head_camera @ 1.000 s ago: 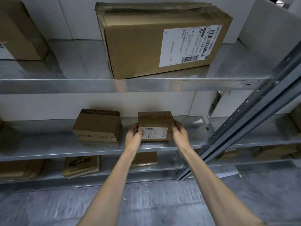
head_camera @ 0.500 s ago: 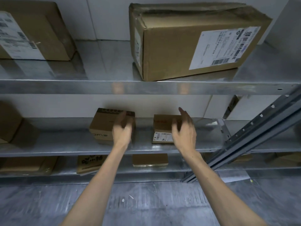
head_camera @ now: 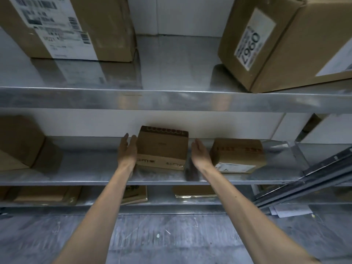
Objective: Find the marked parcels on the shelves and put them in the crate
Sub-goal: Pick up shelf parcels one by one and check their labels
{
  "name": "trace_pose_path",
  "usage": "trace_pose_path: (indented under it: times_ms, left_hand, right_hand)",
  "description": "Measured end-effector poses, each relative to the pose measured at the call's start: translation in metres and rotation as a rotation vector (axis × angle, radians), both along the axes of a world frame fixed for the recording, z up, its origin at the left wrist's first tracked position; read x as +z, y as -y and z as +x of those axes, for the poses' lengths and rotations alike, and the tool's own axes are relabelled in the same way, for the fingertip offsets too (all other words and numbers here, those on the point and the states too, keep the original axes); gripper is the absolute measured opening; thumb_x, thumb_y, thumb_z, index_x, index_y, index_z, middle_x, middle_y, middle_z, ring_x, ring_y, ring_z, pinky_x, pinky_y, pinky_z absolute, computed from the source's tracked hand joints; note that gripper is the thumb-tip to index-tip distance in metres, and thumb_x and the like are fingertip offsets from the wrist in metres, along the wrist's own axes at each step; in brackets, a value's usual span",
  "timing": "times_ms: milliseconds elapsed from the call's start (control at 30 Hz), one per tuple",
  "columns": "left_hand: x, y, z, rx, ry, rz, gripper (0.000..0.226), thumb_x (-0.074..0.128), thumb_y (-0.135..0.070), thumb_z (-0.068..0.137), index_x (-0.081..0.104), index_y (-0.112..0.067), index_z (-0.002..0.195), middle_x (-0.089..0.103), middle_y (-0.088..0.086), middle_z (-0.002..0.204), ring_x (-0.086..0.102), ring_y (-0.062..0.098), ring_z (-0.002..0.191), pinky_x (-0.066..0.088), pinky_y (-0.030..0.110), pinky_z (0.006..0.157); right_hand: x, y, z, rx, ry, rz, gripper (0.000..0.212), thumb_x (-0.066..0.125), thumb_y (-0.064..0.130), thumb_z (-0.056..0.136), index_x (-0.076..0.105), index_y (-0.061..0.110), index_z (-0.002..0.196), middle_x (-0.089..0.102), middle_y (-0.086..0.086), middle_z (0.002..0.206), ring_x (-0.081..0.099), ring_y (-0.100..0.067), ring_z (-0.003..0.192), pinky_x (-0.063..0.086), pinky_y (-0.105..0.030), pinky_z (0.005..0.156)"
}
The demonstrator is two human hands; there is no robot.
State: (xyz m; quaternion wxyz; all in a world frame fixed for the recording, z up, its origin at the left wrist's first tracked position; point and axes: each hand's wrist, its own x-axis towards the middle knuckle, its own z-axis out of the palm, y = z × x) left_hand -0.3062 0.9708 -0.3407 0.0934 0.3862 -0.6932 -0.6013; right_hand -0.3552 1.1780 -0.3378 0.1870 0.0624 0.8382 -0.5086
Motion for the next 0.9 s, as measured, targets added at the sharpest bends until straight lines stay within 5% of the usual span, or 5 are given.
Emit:
trace_pose_path:
  times_ms: [167,300,467,700,900]
  left_hand:
    - [-0.03,0.017,-0.005,-0.094,0.054,0.134,0.047,0.032,-0.053,0.098,0.068,-0.027,0.114,0.068,0.008,0.126,0.064,0.028,0.113,0.047,0.049,0.105]
    - [-0.021,0.016,-0.006,-0.114,0.052,0.226,0.043,0.031,-0.04,0.104,0.07,-0.026,0.092,0.075,0.008,0.097,0.07,0.028,0.091,0.056,0.04,0.085]
    - [-0.012,0.017,-0.002,-0.076,0.027,0.357,0.039,0.036,-0.03,0.105,0.069,-0.021,0.087,0.074,0.01,0.085,0.069,0.024,0.073,0.055,0.037,0.069]
    - [0.017,0.005,0.03,-0.189,-0.089,0.252,0.037,0.026,-0.024,0.108,0.061,-0.023,0.117,0.069,-0.004,0.102,0.063,0.008,0.089,0.049,0.017,0.061]
    - [0.05,-0.013,0.066,-0.165,-0.188,0.177,0.032,0.039,-0.016,0.104,0.063,-0.03,0.121,0.069,-0.001,0.119,0.063,0.017,0.11,0.051,0.03,0.081]
  right_hand:
    - [-0.018,0.011,-0.005,-0.033,0.076,-0.027,0.044,0.022,0.029,0.109,0.057,0.012,0.131,0.059,-0.008,0.135,0.055,-0.023,0.118,0.04,-0.031,0.097]
    - [-0.022,0.019,-0.005,-0.135,0.189,-0.207,0.04,0.025,0.03,0.11,0.063,0.019,0.116,0.068,-0.007,0.109,0.065,-0.019,0.097,0.052,-0.025,0.076]
    - [-0.012,0.02,0.0,-0.14,0.186,-0.277,0.036,0.029,0.028,0.11,0.065,0.025,0.108,0.07,-0.006,0.11,0.067,-0.021,0.104,0.055,-0.035,0.094]
    - [0.021,-0.002,0.019,-0.121,0.048,-0.444,0.032,0.037,0.022,0.108,0.058,0.024,0.132,0.069,-0.001,0.122,0.066,-0.009,0.106,0.055,-0.019,0.084]
    - [0.047,-0.034,0.048,-0.082,-0.05,-0.455,0.029,0.043,0.026,0.107,0.055,0.039,0.129,0.064,0.004,0.134,0.057,-0.014,0.126,0.046,-0.036,0.109]
